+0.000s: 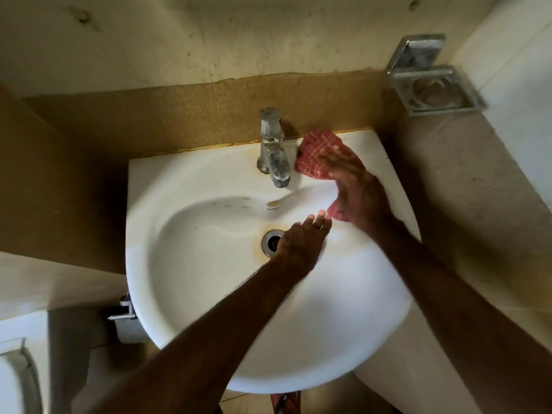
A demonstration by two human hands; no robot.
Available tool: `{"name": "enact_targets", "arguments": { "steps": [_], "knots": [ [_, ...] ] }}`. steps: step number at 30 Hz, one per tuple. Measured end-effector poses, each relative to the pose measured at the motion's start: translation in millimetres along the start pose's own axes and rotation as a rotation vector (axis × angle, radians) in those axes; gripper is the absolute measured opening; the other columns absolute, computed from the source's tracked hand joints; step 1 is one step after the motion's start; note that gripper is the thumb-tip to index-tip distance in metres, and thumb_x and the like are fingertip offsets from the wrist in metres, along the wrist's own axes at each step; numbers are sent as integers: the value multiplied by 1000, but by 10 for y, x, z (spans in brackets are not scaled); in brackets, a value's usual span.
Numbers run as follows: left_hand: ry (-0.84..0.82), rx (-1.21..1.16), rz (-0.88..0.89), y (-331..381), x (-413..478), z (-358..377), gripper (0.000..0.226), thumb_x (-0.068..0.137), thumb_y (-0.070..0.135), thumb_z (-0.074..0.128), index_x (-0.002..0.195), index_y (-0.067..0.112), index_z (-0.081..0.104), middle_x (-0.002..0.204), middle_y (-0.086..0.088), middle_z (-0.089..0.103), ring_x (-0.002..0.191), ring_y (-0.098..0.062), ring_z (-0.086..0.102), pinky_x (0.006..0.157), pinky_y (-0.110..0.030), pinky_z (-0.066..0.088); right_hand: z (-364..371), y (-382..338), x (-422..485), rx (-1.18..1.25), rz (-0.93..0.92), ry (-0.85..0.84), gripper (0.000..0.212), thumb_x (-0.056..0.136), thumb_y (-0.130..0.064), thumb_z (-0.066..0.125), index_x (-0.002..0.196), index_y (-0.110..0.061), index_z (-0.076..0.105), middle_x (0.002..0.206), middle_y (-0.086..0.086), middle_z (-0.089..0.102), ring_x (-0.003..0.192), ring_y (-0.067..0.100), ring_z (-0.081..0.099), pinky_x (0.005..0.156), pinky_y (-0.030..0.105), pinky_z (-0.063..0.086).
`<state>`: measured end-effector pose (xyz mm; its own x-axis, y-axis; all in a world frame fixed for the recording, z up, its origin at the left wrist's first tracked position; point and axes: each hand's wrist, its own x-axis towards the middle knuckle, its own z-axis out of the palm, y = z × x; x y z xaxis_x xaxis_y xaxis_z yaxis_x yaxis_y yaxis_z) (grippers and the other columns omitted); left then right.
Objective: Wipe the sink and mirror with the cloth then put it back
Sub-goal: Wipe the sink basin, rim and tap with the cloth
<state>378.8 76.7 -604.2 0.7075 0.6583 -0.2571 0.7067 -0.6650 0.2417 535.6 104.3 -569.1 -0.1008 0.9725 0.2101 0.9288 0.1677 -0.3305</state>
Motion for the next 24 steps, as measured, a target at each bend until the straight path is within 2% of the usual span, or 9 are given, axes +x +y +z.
{"name": "enact_targets", "arguments": {
  "steps": [1, 2, 4, 6, 10, 14, 18, 22, 24],
  "knots": [
    [4, 7, 6, -9, 16, 46, 76, 96, 3, 46, 158, 8, 3, 166, -10, 3, 152, -26, 20, 110, -36, 38, -117, 76, 12, -11, 80, -47, 84, 59, -3, 92, 137, -16, 64, 149, 2, 58, 139, 16, 51, 114, 32, 45],
    [6, 12, 10, -13, 21, 81, 75, 96, 2, 44, 158, 8, 3, 167, -8, 1, 152, -25, 19, 110, -35, 38, -202, 152, 41, 1, 193, -28, 79, 60, -5, 91, 134, -18, 66, 144, 3, 62, 131, 14, 56, 112, 25, 44],
    [10, 8, 6, -12, 38, 144, 72, 97, 1, 39, 158, 9, 3, 167, -7, 1, 152, -24, 18, 109, -36, 39, -328, 238, 140, 1, 410, 120, 53, 86, -5, 73, 137, -16, 65, 137, 9, 67, 125, 23, 60, 109, 23, 38],
    [15, 8, 7, -7, 47, 139, 72, 97, 0, 40, 158, 9, 4, 167, -7, 2, 152, -24, 19, 109, -37, 41, -350, 271, 222, 7, 560, 169, 46, 99, -3, 54, 142, -15, 61, 138, 12, 66, 129, 31, 58, 110, 27, 36],
    [20, -1, -9, 8, 63, 168, 76, 94, 0, 45, 158, 8, 6, 166, -8, 4, 151, -26, 22, 107, -38, 45, -243, 118, 86, -70, 494, 80, 53, 92, 0, 58, 141, -21, 62, 144, 12, 61, 134, 36, 53, 111, 37, 40],
    [8, 30, -6, 30, 70, 143, 79, 94, 1, 50, 158, 7, 3, 166, -10, 2, 152, -26, 20, 107, -38, 45, -154, 89, -126, -164, 322, 140, 56, 88, 7, 61, 137, -18, 65, 146, 10, 60, 137, 35, 54, 107, 40, 47],
    [-8, 67, 1, 26, 78, 130, 79, 94, 4, 48, 158, 9, 3, 167, -7, 1, 151, -24, 20, 104, -37, 46, -212, 266, 204, -127, 457, 92, 47, 98, -6, 56, 141, -26, 62, 142, 10, 63, 131, 35, 56, 109, 36, 40],
    [-31, 70, -1, 29, 86, 145, 81, 92, 3, 51, 158, 9, 5, 167, -8, 3, 150, -25, 23, 103, -37, 48, -219, 256, 175, -63, 516, 126, 49, 99, -5, 54, 143, -25, 60, 143, 11, 62, 130, 34, 57, 110, 35, 39],
    [-33, 53, -17, 18, 104, 165, 84, 90, 3, 54, 158, 10, 6, 166, -8, 5, 146, -27, 33, 99, -39, 51, -181, 199, -32, -88, 540, 141, 49, 100, -5, 55, 146, -24, 57, 145, 11, 61, 132, 33, 56, 109, 37, 41]
  ]
}}
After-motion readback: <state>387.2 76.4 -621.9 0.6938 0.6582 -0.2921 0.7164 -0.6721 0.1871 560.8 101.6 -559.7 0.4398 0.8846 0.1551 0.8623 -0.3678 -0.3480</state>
